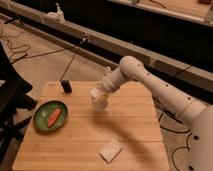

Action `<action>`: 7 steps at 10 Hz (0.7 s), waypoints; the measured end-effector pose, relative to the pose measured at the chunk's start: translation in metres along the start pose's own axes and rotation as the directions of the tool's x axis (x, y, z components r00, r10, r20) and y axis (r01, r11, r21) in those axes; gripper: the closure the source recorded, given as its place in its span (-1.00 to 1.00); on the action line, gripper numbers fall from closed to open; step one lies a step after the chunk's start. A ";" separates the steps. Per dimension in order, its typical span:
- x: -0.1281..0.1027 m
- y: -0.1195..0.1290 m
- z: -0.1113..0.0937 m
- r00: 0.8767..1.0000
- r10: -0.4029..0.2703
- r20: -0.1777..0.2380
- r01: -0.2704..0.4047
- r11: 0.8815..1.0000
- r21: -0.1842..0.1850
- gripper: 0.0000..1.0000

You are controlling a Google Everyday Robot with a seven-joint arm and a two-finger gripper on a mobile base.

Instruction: Place the ceramic cup over the eraser

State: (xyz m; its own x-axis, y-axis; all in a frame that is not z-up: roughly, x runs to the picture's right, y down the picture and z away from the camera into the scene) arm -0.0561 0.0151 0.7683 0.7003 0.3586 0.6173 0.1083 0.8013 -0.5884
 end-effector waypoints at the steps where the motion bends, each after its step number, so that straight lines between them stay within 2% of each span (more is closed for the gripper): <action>1: -0.021 -0.013 0.001 1.000 -0.024 0.015 0.024 1.000 0.004 1.00; 2: -0.037 -0.019 0.005 0.999 -0.042 0.026 0.042 0.999 0.002 1.00; 7: -0.040 -0.020 0.005 0.999 -0.045 0.027 0.045 0.999 0.000 1.00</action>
State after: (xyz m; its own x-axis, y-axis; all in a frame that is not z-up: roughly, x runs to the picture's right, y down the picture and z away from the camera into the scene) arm -0.0896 -0.0130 0.7579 0.6756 0.3348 0.6569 0.1400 0.8165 -0.5601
